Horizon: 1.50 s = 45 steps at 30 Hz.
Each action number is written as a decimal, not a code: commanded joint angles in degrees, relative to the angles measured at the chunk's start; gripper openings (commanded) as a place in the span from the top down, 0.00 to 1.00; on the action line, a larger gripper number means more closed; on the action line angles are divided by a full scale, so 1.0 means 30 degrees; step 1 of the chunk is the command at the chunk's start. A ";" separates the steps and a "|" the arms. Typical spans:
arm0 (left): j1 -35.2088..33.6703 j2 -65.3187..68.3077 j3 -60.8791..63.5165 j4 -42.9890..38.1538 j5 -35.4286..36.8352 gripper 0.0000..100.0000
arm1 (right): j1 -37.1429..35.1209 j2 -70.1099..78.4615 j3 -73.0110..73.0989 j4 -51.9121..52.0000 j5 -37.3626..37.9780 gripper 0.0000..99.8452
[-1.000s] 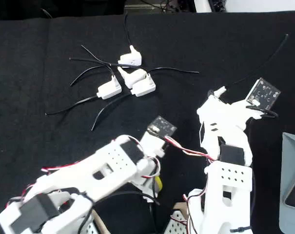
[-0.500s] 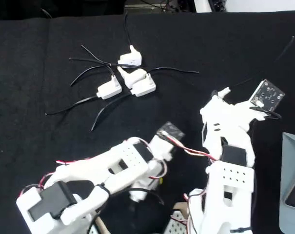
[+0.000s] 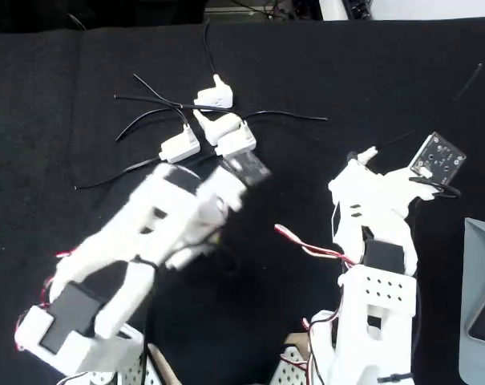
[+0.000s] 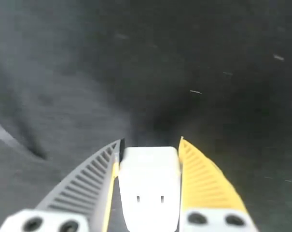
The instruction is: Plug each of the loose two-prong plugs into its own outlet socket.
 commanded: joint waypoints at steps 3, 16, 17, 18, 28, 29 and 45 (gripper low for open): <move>-0.2535 -0.0088 -0.2828 0.0322 -0.4308 0.90 | 0.0147 -0.0396 -0.0161 -0.0410 -0.0176 0.99; -0.2740 -0.3604 -0.2271 0.1172 -0.3165 0.79 | 0.0117 -0.0396 -0.0161 -0.0410 -0.0088 0.99; -0.2740 -0.4366 -0.2242 0.1465 -0.3136 0.79 | 0.0117 -0.0396 -0.0161 -0.0410 -0.0088 0.99; -0.2740 -0.5128 -0.2125 0.1729 -0.3106 0.79 | 0.0117 -0.0396 -0.0161 -0.0410 -0.0088 0.99; -0.2593 -0.9172 0.5612 -0.1465 -0.3077 0.79 | 0.0117 -0.0396 -0.0161 -0.0410 -0.0088 0.99; -0.2564 -0.9143 0.6549 -0.2403 -0.3077 0.79 | 0.0117 -0.0396 -0.0161 -0.0410 -0.0088 0.99; -0.3326 -0.2110 0.5817 -0.5949 -0.1201 0.79 | 0.0117 -0.0396 -0.0103 -0.0410 -0.0088 0.99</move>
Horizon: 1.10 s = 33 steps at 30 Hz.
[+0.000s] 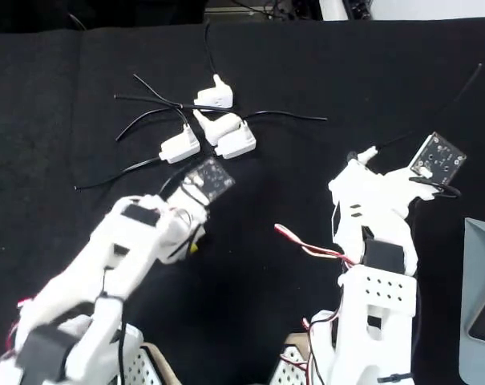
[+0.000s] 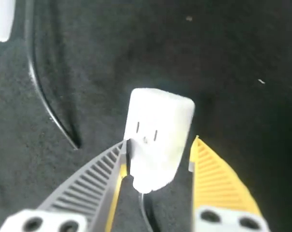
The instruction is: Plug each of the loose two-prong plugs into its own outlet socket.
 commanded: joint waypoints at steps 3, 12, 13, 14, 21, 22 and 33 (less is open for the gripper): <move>-0.1216 0.3810 -0.4088 0.1846 0.0674 0.82 | 0.0088 -0.0396 0.0015 -0.0440 -0.0059 0.99; -0.1451 0.1875 -0.4498 0.1934 0.0674 0.91 | 0.0088 -0.0396 0.0015 -0.0440 -0.0059 0.99; -0.1480 0.1524 -0.4264 0.1934 0.0674 0.89 | 0.0088 -0.0396 0.0015 -0.0440 -0.0059 0.99; -0.1509 0.1201 -0.4059 0.1934 0.0703 0.87 | 0.0088 -0.0396 0.0015 -0.0440 -0.0059 0.99; -0.3824 0.0264 -0.3736 0.1289 0.1348 0.72 | 0.0088 -0.0396 0.0015 -0.0440 -0.0059 0.99; -0.4234 0.0293 -0.3736 0.0908 0.1348 0.72 | 0.0088 -0.0396 0.0015 -0.0440 -0.0059 0.99; -0.6227 0.1289 -0.6081 0.1641 0.1436 0.72 | -0.0527 -0.0396 0.0073 -0.0410 -0.0059 0.99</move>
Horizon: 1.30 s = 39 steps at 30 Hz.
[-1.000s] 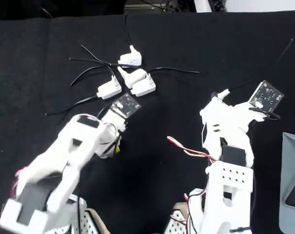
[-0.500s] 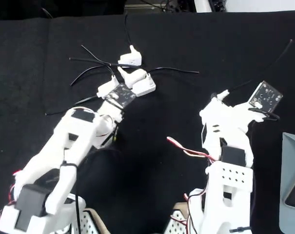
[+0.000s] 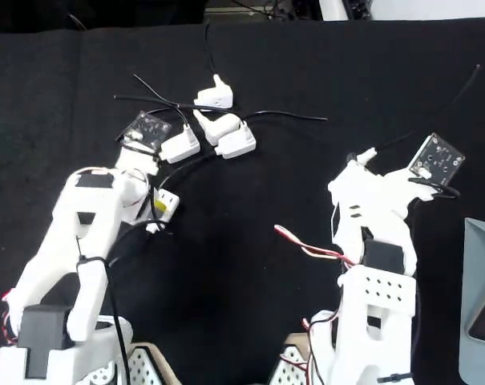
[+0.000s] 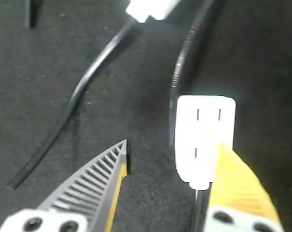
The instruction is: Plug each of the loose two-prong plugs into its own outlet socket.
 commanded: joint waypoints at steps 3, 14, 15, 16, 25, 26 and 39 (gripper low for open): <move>0.0864 -0.0996 -0.2652 0.3370 0.0381 0.72 | -0.0557 -0.0396 -0.0103 -0.0352 -0.0059 0.99; 0.2154 0.0176 0.0835 -0.1084 0.0410 0.73 | -0.0586 -0.0396 -0.0103 -0.0293 -0.0059 0.99; 0.2154 0.0352 0.1158 -0.1729 0.0410 0.75 | -0.0586 -0.0396 -0.0103 -0.0293 -0.0059 0.99; 0.2300 0.0469 0.1451 -0.2256 0.0410 0.78 | -0.0586 -0.0396 -0.0103 -0.0293 -0.0059 0.99; 0.6374 -0.0645 0.1773 -0.1172 0.0322 0.97 | -0.0586 -0.0396 -0.0103 -0.0264 -0.0059 0.99; 0.7048 -0.1055 0.1773 -0.0645 0.0352 0.97 | -0.0586 -0.0396 -0.0103 -0.0264 -0.0059 0.99; 0.6930 -0.2491 0.1744 0.1260 0.0410 0.77 | -0.0615 -0.0396 -0.0103 -0.0264 0.0967 0.99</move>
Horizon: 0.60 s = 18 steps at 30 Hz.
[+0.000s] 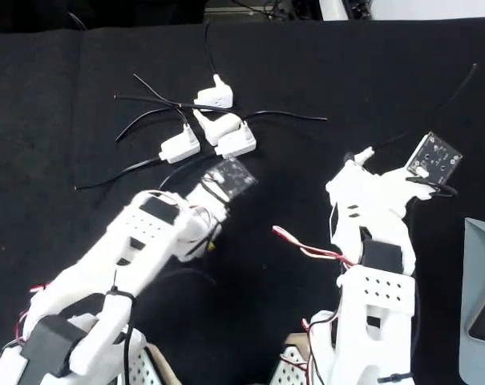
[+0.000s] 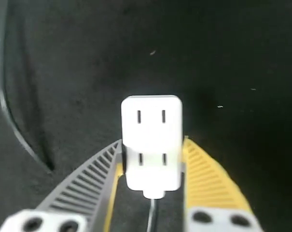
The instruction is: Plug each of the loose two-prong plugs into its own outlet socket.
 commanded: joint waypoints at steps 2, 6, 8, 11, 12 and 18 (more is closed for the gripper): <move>-0.1392 -0.0879 -0.0366 0.0586 -0.0029 0.80 | -0.0352 -0.0396 -0.0103 -0.0264 0.0879 0.99; -0.1158 -0.2286 -0.0542 0.2462 -0.0059 0.83 | -0.1407 -0.0542 -0.0161 0.0117 0.2198 0.99; -0.1245 -0.3546 -0.0484 0.3223 0.0029 0.83 | -0.2462 -0.0571 -0.0396 0.0908 0.2637 0.99; -0.1832 -0.5832 -0.0425 0.4454 0.0117 0.83 | -0.3722 -0.0571 -0.1158 0.2549 0.3341 0.99; -0.2066 -0.6681 -0.0425 0.4835 0.0234 0.83 | -0.4044 -0.0571 -0.1568 0.3282 0.3546 0.99; -0.3795 -1.2015 0.0894 0.5187 0.3077 0.83 | -0.7912 -0.0571 -0.4615 0.7619 0.3839 0.99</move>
